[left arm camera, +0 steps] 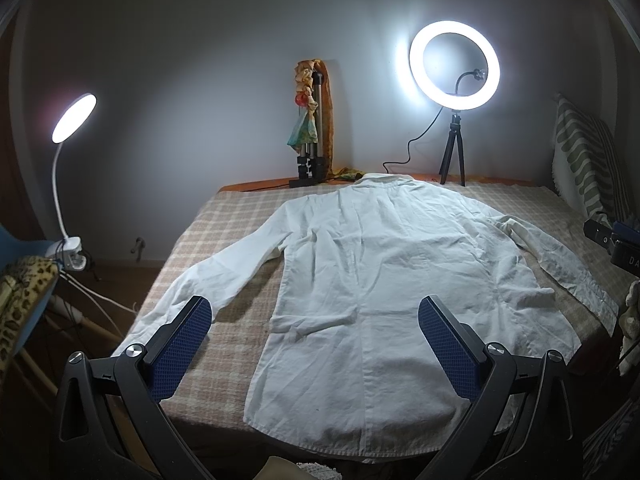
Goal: Fold small clothes
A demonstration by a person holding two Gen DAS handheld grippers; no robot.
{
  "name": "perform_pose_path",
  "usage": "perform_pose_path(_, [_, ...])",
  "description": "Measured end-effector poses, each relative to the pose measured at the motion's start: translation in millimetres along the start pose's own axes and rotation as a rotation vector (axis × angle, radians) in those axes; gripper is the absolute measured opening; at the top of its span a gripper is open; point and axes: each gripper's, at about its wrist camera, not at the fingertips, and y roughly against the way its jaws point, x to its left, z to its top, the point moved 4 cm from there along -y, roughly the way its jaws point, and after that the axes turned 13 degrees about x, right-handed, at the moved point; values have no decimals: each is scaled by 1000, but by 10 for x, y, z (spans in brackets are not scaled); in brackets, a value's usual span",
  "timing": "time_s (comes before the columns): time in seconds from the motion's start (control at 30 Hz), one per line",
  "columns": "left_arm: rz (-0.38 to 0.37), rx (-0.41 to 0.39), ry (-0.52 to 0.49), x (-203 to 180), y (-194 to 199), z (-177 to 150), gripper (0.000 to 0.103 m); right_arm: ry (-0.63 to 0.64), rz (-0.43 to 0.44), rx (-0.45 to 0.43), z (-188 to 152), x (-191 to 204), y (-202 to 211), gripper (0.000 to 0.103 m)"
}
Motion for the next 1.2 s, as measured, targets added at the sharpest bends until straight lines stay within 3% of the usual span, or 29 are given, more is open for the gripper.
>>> perform_pose_path(0.27, [25, -9, 8, 127, -35, -10, 103, -5, 18, 8, 27, 62, -46, 103])
perform_pose_path(0.4, [36, 41, 25, 268, -72, -28, 103, -1, 29, 8, 72, 120, -65, 103])
perform_pose_path(0.53, [9, 87, 61, 466, -170, -52, 103, 0, 71, 24, 147, 236, -100, 103])
perform_pose_path(0.57, [-3, 147, 75, 514, -204, -79, 103, 3, 86, 28, 168, 280, -105, 103])
perform_pose_path(0.67, [-27, 112, 107, 766, -241, -89, 102, 34, 98, 21, 228, 438, -108, 103])
perform_pose_path(0.77, [-41, 135, 166, 1072, -333, -112, 95, 37, 141, 11, 285, 591, -151, 103])
perform_pose_path(0.9, [14, 186, 206, 1598, -473, -147, 92, 3, 293, -2, 361, 850, -267, 103])
perform_pose_path(0.97, [22, 197, 222, 1847, -596, -192, 90, 29, 338, 51, 386, 1021, -391, 103])
perform_pose_path(1.03, [67, 224, 234, 2089, -703, -265, 80, 58, 368, 113, 406, 1177, -530, 103])
perform_pose_path(1.2, [8, 316, 256, 2340, -1011, -509, 66, 91, 429, 213, 494, 1434, -823, 97])
